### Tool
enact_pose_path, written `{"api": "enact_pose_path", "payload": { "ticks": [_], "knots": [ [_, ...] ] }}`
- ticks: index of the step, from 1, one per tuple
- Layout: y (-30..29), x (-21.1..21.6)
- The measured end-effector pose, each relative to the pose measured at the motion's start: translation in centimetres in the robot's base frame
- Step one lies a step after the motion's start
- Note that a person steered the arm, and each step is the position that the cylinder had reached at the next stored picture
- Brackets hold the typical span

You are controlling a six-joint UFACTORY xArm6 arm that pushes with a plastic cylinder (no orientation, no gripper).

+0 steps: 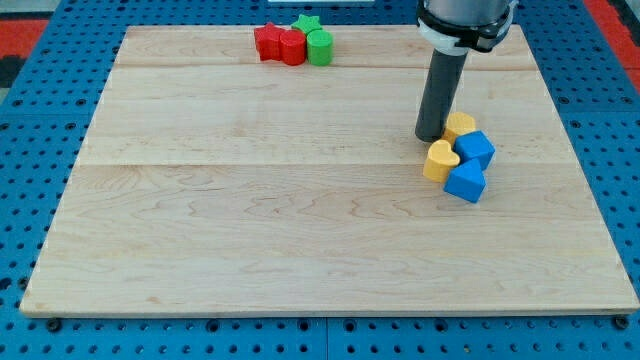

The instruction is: Push the blue triangle up a bit

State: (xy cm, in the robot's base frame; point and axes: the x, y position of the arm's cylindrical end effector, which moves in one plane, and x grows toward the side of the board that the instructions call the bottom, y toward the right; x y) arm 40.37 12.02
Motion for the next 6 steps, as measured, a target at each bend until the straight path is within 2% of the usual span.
{"api": "enact_pose_path", "payload": {
  "ticks": [1,2,3,4,6],
  "knots": [
    [-4.4,1.9],
    [-4.8,7.1],
    [-2.3,10.9],
    [1.5,11.4],
    [3.5,10.6]
  ]
}}
